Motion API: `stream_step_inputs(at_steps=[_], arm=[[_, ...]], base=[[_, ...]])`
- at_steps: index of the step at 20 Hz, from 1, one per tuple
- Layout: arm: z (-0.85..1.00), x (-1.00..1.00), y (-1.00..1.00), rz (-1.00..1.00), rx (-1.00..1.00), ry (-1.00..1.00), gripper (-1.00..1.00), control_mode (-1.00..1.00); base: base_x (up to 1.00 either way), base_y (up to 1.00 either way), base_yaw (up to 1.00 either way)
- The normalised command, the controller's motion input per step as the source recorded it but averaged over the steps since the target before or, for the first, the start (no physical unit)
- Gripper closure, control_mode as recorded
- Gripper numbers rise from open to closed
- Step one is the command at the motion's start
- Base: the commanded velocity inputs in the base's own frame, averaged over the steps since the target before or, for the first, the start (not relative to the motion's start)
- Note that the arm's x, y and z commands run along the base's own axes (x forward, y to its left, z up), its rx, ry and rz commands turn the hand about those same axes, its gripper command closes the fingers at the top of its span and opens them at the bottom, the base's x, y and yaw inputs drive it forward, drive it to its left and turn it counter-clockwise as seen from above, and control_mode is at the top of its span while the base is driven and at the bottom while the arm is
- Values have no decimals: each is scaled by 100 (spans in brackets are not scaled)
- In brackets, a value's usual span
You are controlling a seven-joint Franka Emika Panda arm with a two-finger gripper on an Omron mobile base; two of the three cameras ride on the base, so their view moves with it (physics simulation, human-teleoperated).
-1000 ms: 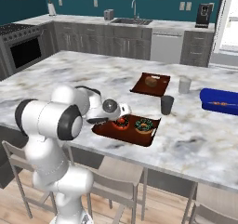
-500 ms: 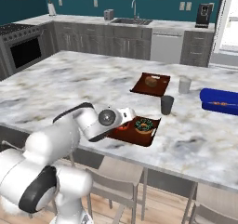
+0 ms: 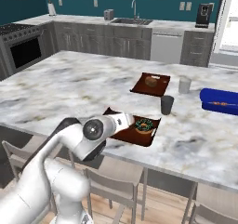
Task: Take the donuts from the fridge and place them on the empty tray on the dining counter.
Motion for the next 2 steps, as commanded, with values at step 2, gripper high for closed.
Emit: stream_step_inputs(at_steps=[2], arm=[[64, -81, -28, 0, 0, 0, -100, -100]], base=[[0, 0, 0]])
